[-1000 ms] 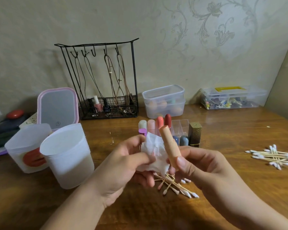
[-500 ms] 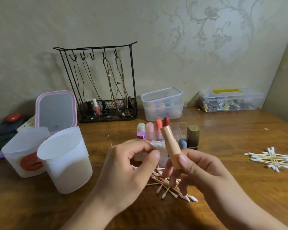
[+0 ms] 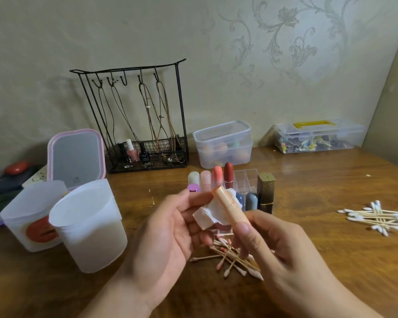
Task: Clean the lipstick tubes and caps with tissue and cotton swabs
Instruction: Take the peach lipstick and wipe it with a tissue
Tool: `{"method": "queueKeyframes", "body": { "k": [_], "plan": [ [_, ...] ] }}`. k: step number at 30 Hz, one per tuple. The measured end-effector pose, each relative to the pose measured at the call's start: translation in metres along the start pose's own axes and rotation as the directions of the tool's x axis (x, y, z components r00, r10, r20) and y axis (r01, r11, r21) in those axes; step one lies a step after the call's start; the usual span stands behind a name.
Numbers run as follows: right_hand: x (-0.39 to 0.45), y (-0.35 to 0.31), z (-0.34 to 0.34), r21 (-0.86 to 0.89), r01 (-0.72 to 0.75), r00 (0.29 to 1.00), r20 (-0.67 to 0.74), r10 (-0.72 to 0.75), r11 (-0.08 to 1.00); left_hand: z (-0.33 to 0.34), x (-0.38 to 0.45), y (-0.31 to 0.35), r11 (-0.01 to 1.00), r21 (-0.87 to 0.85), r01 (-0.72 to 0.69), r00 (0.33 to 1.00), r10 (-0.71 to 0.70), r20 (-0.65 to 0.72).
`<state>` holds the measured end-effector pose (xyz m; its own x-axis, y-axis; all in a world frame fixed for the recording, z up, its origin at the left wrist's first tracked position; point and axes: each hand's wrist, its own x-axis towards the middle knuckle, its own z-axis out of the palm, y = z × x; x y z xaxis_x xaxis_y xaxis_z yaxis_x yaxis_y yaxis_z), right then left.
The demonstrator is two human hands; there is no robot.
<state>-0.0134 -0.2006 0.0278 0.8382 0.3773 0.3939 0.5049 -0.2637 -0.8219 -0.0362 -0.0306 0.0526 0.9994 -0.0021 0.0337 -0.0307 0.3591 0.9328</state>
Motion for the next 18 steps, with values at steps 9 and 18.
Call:
{"method": "queueKeyframes", "body": {
  "k": [9, 18],
  "plan": [
    [0.002, 0.0, -0.002, 0.054, 0.117, 0.989, 0.086, -0.121, 0.992, -0.013, 0.005, -0.008, 0.963, -0.246, 0.111, 0.975, -0.057, 0.217],
    [0.001, -0.001, -0.002, 0.085, 0.121, 0.988, 0.085, -0.129, 0.989, -0.024, 0.005, 0.001, 0.944, -0.297, 0.145, 0.911, -0.01, 0.413]
  ]
}}
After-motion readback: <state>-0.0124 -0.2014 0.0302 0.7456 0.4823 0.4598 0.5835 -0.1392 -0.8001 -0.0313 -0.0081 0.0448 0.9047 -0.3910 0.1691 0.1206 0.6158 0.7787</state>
